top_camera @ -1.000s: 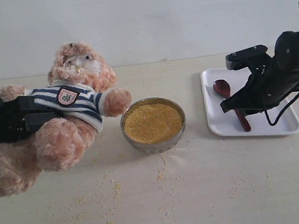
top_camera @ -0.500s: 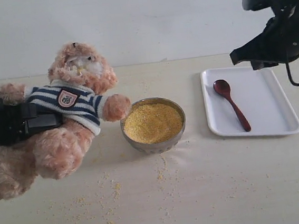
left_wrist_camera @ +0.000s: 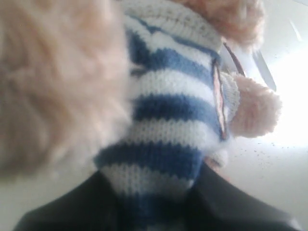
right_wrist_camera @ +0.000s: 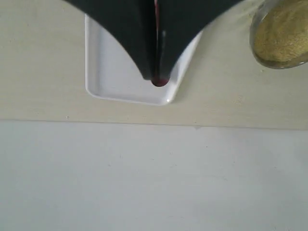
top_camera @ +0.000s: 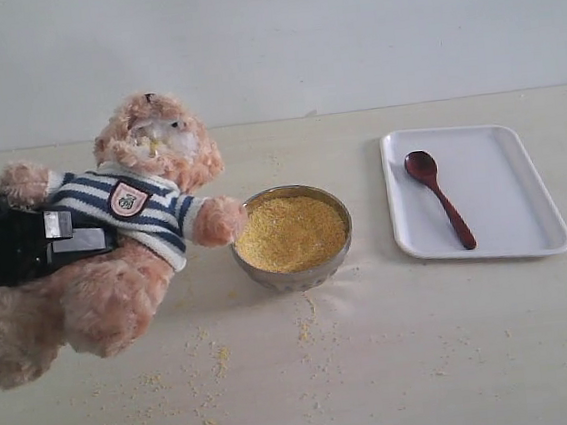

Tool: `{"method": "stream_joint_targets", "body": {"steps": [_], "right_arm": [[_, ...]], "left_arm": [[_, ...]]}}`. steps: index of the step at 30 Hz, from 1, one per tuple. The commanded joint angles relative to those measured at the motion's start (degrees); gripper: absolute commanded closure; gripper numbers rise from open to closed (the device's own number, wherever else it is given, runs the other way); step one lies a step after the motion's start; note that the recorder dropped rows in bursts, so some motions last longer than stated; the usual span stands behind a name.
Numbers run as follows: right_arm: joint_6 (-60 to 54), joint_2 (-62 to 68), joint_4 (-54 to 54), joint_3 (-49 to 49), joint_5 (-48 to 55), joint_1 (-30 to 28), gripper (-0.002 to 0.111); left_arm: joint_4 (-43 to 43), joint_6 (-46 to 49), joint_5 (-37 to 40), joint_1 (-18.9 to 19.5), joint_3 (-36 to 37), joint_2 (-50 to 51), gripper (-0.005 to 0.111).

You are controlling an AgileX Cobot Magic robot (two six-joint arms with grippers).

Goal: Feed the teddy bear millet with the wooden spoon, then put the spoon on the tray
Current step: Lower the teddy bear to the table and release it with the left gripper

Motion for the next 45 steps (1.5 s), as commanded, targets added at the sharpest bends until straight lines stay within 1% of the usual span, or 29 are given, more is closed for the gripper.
{"method": "stream_joint_targets", "body": {"steps": [1, 3, 5, 7, 13, 17, 19, 21, 27, 30, 31, 33, 36, 38, 40, 41, 42, 45], "right_arm": [[2.21, -22.87, 2.99, 8.91, 10.91, -0.16, 0.108], [2.11, -33.05, 2.99, 11.94, 14.30, -0.16, 0.108], [3.07, -41.60, 3.54, 14.97, 15.27, -0.16, 0.108], [4.52, -44.18, 3.43, 17.79, 12.53, -0.16, 0.108], [4.52, -44.18, 3.43, 23.11, 7.84, -0.16, 0.108], [3.76, -44.12, 3.06, 27.27, 7.32, -0.16, 0.108], [3.76, -44.12, 3.06, 27.56, 7.32, -0.16, 0.108], [3.76, -44.12, 3.06, 27.56, 10.58, -0.16, 0.108], [4.53, -44.12, 4.12, 27.56, 11.52, -0.16, 0.108], [5.02, -44.12, 9.16, 27.56, 12.68, -0.16, 0.108], [6.62, -44.12, 13.86, 27.56, 13.48, -0.16, 0.108], [7.37, -44.12, 19.18, 27.56, 13.46, -0.16, 0.108], [7.27, -44.12, 19.58, 27.56, 13.36, -0.16, 0.108], [7.27, -44.12, 19.58, 27.56, 13.36, -0.16, 0.108], [7.27, -44.12, 19.58, 27.56, 13.36, -0.16, 0.108], [7.27, -44.12, 19.58, 27.56, 13.36, -0.16, 0.108], [7.27, -44.12, 19.58, 27.56, 13.36, -0.16, 0.108], [7.27, -44.12, 19.58, 27.56, 13.36, -0.16, 0.108]], "left_arm": [[-1.05, -0.39, -2.65, -0.46, 0.11, -0.66, 0.102], [-0.67, -0.39, -2.66, -0.46, 0.11, -0.66, 0.102], [-0.43, -0.27, -3.29, -0.46, 0.11, -0.66, 0.102], [0.91, -0.27, -4.81, -0.46, 0.11, -0.66, 0.102], [1.16, -0.27, -4.98, -0.46, 0.58, -0.66, 0.102], [1.04, -0.27, -4.98, -0.46, 1.16, -0.66, 0.102], [0.89, -0.27, -4.98, -0.46, 1.16, -0.66, 0.102], [0.70, -0.27, -5.13, -0.46, 1.16, -0.66, 0.102], [0.70, -0.27, -5.13, -0.46, 1.16, -0.66, 0.102], [0.58, -0.27, -5.12, -0.46, 1.16, -0.66, 0.102], [0.43, -0.27, -5.12, -0.46, 1.16, -0.66, 0.102], [0.43, -0.27, -5.12, -0.46, 1.16, -0.66, 0.102], [-1.59, -0.27, -6.88, -0.46, 1.16, -0.66, 0.102], [-3.18, -0.38, -9.36, -0.46, 1.16, 0.16, 0.102], [-7.49, 0.32, -8.97, -0.46, 1.16, 3.63, 0.102], [-8.29, 1.06, -8.54, -0.46, 1.16, 4.93, 0.102], [-10.39, 2.95, -7.87, -0.46, 1.16, 7.41, 0.102], [-10.39, 7.14, -8.23, -0.46, 0.09, 12.02, 0.102]]}}
